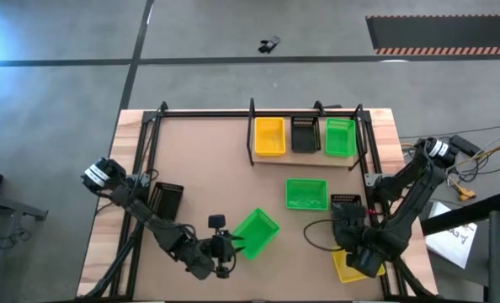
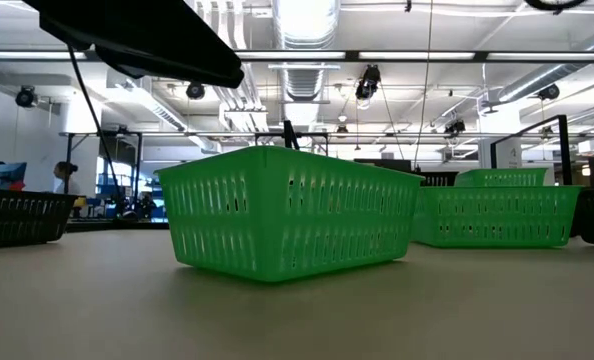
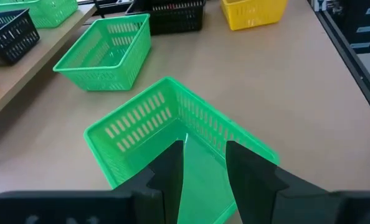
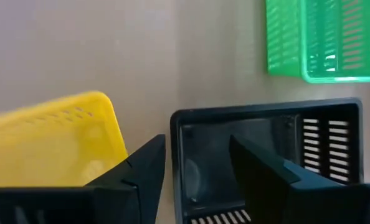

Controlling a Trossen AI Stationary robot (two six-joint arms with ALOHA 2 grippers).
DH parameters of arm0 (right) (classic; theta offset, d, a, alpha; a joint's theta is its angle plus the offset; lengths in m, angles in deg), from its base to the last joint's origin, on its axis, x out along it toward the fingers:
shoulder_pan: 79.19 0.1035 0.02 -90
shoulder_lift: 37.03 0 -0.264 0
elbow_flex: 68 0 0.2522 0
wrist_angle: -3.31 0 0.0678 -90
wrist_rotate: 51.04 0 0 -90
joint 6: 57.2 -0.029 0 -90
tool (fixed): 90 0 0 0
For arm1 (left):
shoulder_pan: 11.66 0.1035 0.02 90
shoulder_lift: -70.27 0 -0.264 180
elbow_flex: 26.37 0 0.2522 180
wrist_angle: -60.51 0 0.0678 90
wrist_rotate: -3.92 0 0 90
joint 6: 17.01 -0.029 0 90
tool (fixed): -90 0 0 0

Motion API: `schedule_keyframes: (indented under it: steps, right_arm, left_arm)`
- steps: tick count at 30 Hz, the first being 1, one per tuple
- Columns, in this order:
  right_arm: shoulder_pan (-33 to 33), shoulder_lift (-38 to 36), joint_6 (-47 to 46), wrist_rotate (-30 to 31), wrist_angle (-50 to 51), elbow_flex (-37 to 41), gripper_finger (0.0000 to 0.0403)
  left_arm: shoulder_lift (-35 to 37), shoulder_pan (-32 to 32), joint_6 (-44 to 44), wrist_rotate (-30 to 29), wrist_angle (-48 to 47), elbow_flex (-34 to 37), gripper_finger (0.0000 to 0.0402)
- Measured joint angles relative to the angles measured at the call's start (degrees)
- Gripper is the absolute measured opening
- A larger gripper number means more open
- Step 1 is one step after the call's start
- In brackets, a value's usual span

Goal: Stack baskets on shelf by color
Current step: Stack the right black bin on top of the black bin on the shelf

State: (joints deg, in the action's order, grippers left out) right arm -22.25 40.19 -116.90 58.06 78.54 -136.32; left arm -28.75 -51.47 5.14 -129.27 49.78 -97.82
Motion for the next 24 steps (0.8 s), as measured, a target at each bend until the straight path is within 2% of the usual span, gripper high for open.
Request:
schedule_keyframes:
  steps: [5, 11, 15, 20, 24]
  right_arm:
    - [0.00, 3.57, 2.49, -2.54, 0.02, 0.14, 0.0157]
    - [0.00, 5.59, 2.80, -2.83, 0.70, 1.05, 0.0128]
    - [-0.21, 5.73, 3.31, -2.87, 1.11, 1.70, 0.0092]
    - [-1.62, 5.73, 5.43, -3.13, 1.27, 1.74, 0.0022]
    - [-2.89, 5.54, 6.10, -2.77, 3.58, -0.18, 0.0013]
  left_arm:
    - [0.00, 0.00, 0.00, -0.03, 0.03, 0.00, 0.0105]
    - [-0.05, 0.02, -0.02, -0.34, 0.08, 0.00, 0.0105]
    - [-0.07, 0.04, -0.02, -0.41, 0.20, 0.00, 0.0105]
    - [-0.07, 0.04, -0.02, -0.40, 0.68, 0.00, 0.0105]
    - [-0.07, 0.04, -0.04, -0.40, 0.79, 0.00, 0.0105]
